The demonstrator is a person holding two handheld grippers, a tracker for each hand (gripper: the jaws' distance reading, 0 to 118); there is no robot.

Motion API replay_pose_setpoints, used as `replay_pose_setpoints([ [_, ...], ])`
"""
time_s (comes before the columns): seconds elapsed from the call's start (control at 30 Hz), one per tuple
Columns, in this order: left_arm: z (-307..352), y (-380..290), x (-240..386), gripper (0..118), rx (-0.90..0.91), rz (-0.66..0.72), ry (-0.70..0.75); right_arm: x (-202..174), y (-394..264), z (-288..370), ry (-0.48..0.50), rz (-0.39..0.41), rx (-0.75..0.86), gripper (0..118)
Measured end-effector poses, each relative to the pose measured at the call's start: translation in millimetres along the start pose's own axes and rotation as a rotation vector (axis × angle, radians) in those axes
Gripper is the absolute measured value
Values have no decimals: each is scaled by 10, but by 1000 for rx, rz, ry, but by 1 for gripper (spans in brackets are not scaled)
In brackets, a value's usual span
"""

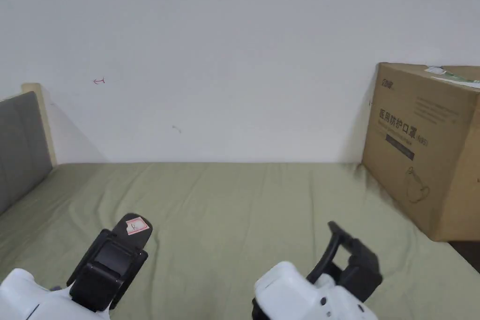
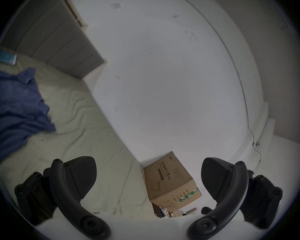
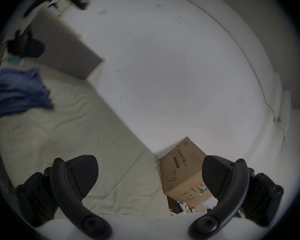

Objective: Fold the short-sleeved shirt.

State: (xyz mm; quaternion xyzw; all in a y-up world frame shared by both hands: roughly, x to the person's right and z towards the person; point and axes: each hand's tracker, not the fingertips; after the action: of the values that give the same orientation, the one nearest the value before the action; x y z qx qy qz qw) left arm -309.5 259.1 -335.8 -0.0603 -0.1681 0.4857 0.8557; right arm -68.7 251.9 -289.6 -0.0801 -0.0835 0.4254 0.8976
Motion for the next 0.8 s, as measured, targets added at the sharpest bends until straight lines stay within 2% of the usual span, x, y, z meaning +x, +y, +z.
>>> replay_pose_setpoints([
  [0.07, -24, -9, -48, 118, -24, 36, 2, -68, -18, -8, 59, 40, -10, 118],
  [0.1, -51, -24, -42, 118, -32, 21, 1, -80, -21, -17, 53, 37, -12, 118],
  [0.13, -63, -20, -10, 118, -38, -32, 18, -75, -21, -20, 42, 22, -10, 118],
  [0.17, -72, -13, 54, 118, -35, -97, 35, -38, -20, -21, 44, -35, -7, 118],
  [0.27, -100, -28, 392, 118, -8, -495, 128, 258, -37, -7, 76, -356, 11, 118],
  [0.33, -124, -150, 629, 118, 17, -873, 174, 495, -106, 14, 48, -608, 44, 118],
  [0.37, -127, -225, 704, 118, 23, -1035, 194, 563, -146, 21, 30, -701, 55, 118],
  [0.43, -138, -392, 783, 118, 62, -1288, 233, 640, -250, 20, -51, -830, 23, 118],
  [0.47, -128, -440, 792, 118, 65, -1352, 225, 645, -310, 12, -77, -863, 14, 118],
  [0.53, -80, -502, 769, 118, 42, -1347, 180, 640, -453, -16, -94, -919, -21, 118],
  [0.63, -15, -416, 733, 118, 0, -1137, 89, 651, -561, -25, -68, -1039, -75, 118],
  [0.67, -13, -383, 723, 118, -22, -1091, 68, 666, -570, -27, -67, -1057, -90, 118],
  [0.73, -8, -326, 715, 118, -21, -1043, 61, 688, -550, -20, -79, -1046, -79, 118],
  [0.8, 5, -268, 714, 118, 9, -1041, 80, 719, -512, 4, -123, -982, -54, 118],
])
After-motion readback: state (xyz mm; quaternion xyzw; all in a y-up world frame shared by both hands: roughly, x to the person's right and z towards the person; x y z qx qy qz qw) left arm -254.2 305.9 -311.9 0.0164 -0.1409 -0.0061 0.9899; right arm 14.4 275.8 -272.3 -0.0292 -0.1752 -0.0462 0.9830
